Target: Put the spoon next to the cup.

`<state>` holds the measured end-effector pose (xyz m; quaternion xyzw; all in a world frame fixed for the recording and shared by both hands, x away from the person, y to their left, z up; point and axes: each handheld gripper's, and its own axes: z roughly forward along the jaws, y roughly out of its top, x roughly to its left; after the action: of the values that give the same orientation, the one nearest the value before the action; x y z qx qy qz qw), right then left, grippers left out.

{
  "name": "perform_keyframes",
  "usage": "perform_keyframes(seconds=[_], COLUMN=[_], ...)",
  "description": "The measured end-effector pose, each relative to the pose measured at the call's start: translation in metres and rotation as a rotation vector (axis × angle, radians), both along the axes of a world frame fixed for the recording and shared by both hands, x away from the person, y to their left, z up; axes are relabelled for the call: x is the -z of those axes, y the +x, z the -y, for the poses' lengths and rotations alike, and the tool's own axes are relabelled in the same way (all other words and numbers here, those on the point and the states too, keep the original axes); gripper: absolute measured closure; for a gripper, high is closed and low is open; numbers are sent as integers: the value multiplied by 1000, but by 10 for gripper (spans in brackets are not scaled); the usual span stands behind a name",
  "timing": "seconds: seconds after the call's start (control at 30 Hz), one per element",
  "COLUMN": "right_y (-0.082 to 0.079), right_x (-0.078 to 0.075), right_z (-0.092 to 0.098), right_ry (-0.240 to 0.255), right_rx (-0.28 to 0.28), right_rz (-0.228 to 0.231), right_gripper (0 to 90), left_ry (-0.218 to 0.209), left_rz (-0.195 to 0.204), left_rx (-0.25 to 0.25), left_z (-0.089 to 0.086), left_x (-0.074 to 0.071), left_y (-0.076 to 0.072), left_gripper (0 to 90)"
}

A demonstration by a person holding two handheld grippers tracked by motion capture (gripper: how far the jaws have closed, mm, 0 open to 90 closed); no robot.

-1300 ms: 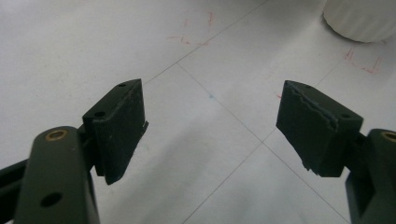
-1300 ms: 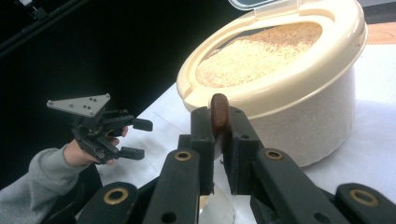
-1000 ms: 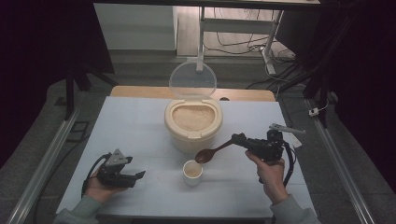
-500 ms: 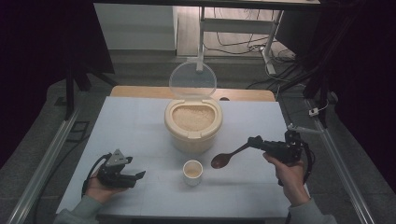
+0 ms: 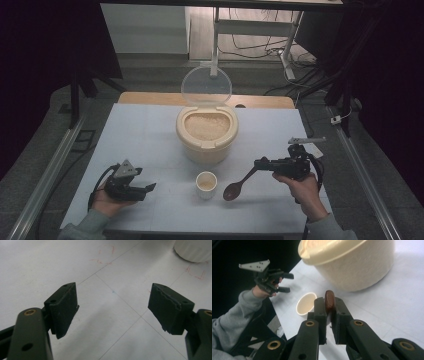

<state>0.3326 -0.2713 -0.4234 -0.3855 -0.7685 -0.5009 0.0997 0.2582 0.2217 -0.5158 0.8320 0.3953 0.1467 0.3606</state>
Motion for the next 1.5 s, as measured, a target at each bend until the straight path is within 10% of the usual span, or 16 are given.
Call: perform_keyframes(seconds=[0.57, 1.5], right_y=[11, 29], right_x=[24, 64], right_z=[-26, -20], right_ry=[-57, -12], right_rx=[-87, 78], right_rz=[-69, -64], right_gripper=[829, 745], left_ry=[5, 11], left_rz=[-3, -5], left_rx=[1, 6], left_z=[0, 1], left_x=[1, 2], left_y=[1, 1], left_gripper=[230, 229])
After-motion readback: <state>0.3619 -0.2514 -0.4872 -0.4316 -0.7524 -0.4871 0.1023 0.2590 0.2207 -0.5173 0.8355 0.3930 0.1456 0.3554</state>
